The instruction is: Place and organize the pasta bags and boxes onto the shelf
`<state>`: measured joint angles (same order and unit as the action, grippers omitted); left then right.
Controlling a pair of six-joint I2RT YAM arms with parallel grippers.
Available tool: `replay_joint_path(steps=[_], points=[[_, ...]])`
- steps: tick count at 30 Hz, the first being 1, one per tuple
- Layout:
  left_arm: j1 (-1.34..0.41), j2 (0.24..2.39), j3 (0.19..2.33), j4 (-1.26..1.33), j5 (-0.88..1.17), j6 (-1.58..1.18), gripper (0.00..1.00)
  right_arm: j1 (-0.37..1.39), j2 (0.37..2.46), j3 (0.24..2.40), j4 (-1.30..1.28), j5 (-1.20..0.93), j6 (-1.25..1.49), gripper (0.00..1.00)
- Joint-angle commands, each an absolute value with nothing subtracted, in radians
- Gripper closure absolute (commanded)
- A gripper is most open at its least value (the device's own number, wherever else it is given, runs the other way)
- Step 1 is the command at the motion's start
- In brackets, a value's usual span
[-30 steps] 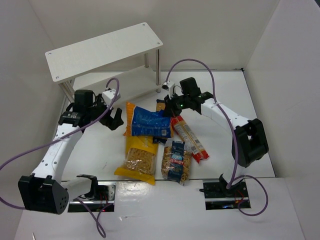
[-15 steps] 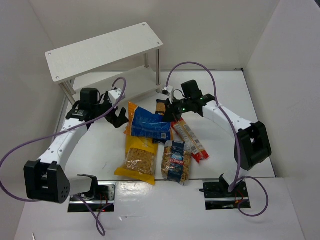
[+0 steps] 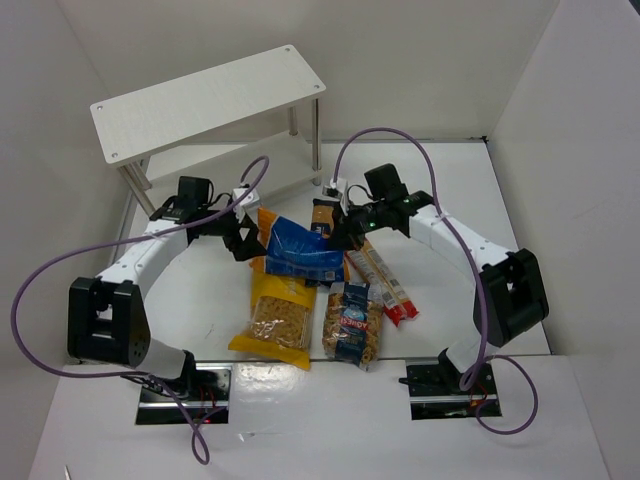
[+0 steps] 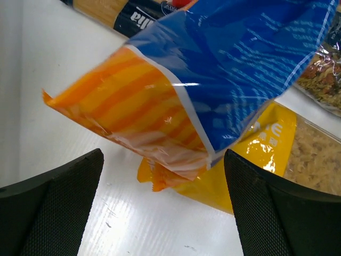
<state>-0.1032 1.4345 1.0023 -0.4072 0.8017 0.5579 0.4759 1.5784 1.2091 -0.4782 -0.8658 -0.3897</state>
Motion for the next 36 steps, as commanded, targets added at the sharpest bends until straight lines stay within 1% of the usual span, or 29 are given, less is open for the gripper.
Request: replay_joint_path(steps=[1, 5, 10, 19, 30, 32, 34, 35, 36], points=[[-0.098, 1.476, 1.068, -0.387, 0.893, 0.632, 0.01, 0.494, 1.508, 1.207, -0.529, -0.956, -0.425, 1.0], [-0.098, 1.535, 1.104, -0.413, 0.94, 0.667, 0.01, 0.514, 1.508, 1.207, -0.54, -0.965, -0.439, 1.0], [-0.098, 1.615, 1.155, -0.515, 0.997, 0.747, 0.01, 0.514, 1.508, 1.207, -0.56, -0.974, -0.462, 1.0], [-0.152, 1.638, 1.167, -0.699, 1.055, 0.917, 0.01, 0.523, 1.517, 1.216, -0.569, -0.983, -0.48, 1.0], [-0.202, 1.598, 1.166, -0.684, 1.108, 0.884, 0.01, 0.523, 1.537, 1.226, -0.578, -0.992, -0.489, 1.0], [-0.212, 1.598, 1.166, -0.658, 1.108, 0.859, 0.02, 0.523, 1.537, 1.226, -0.578, -0.992, -0.499, 1.0], [-0.212, 1.611, 1.176, -0.647, 1.12, 0.847, 0.08, 0.523, 1.537, 1.226, -0.578, -0.992, -0.499, 1.0], [-0.221, 1.623, 1.19, -0.647, 1.12, 0.847, 0.2, 0.523, 1.537, 1.226, -0.578, -0.992, -0.499, 1.0], [-0.233, 1.623, 1.199, -0.656, 1.12, 0.847, 0.29, 0.523, 1.537, 1.226, -0.578, -0.992, -0.499, 1.0]])
